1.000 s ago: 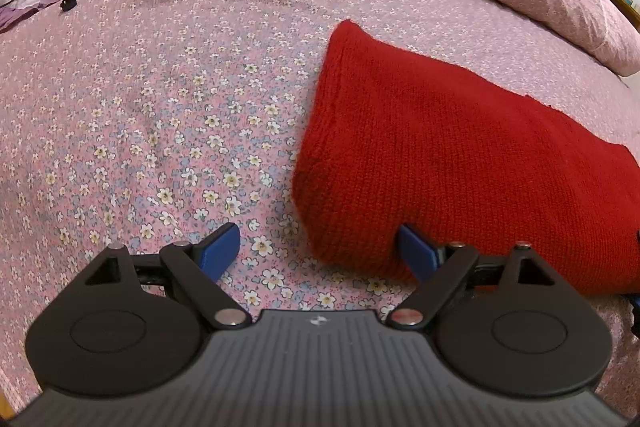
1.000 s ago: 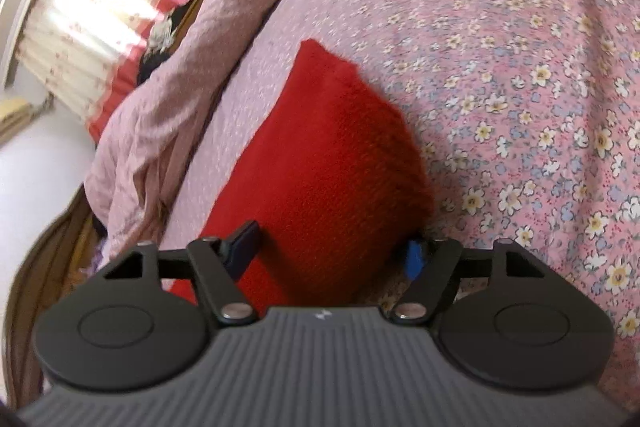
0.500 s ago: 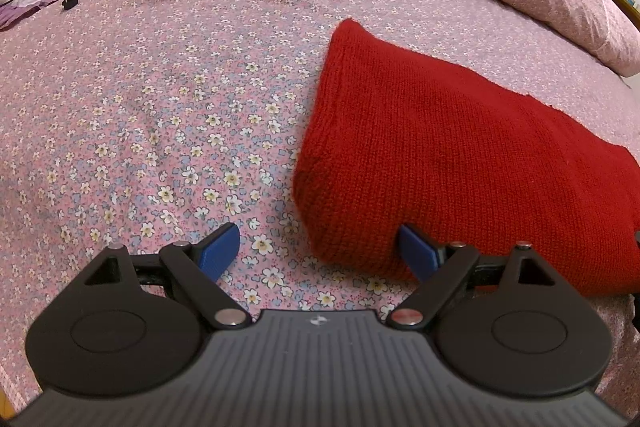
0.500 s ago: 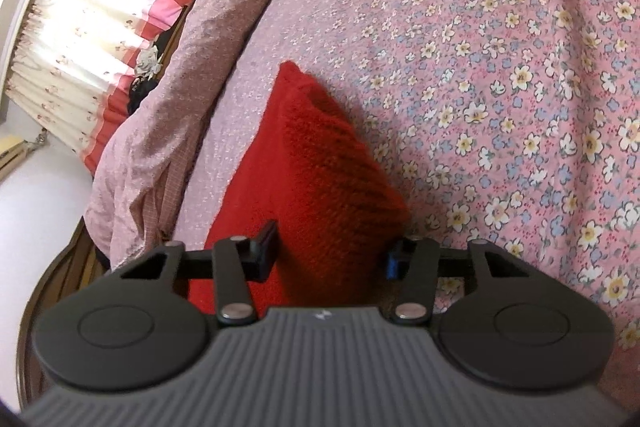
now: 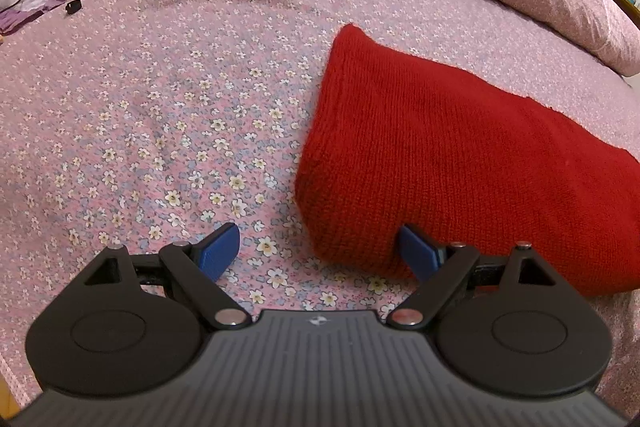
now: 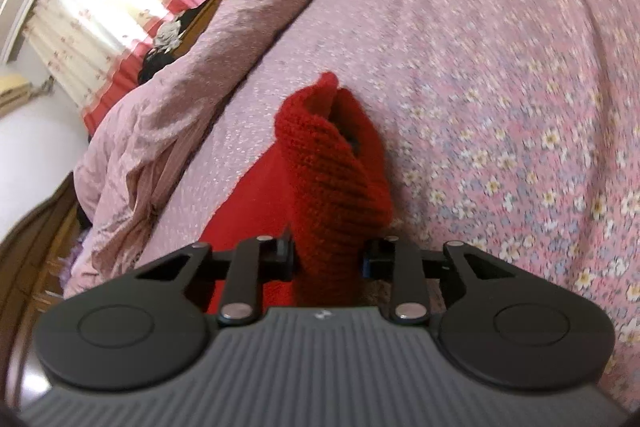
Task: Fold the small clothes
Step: 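Close the right gripper on the bundle end and lift it over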
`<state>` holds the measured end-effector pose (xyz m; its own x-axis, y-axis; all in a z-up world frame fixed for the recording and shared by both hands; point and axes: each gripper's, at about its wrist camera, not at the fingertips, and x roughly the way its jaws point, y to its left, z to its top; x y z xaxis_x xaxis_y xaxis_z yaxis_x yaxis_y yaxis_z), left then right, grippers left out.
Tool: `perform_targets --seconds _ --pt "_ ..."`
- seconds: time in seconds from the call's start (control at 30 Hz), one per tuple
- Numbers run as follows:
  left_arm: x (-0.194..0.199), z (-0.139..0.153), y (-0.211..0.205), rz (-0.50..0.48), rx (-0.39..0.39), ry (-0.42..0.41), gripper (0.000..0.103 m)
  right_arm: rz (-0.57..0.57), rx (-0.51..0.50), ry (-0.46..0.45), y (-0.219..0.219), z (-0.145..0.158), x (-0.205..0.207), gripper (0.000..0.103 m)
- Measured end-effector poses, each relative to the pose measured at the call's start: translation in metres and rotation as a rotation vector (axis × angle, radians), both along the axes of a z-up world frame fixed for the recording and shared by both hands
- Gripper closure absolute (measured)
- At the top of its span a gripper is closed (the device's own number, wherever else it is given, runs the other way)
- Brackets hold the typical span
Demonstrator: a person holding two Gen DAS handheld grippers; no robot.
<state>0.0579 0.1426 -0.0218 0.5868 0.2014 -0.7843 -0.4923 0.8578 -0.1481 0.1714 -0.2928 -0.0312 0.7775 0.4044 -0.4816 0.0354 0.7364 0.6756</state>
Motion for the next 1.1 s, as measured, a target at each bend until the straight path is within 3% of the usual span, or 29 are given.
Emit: perform_targets --seconds 0.53,1.1 --pt "-0.014 0.019 0.007 0.028 0.031 -0.036 0.013 0.169 -0.217 -0.297 0.042 0.065 -0.002 0.079" --pt "-0.033 0.026 0.039 0.108 0.05 -0.048 0.013 0.406 -0.236 -0.478 0.12 0.111 -0.003 0.08"
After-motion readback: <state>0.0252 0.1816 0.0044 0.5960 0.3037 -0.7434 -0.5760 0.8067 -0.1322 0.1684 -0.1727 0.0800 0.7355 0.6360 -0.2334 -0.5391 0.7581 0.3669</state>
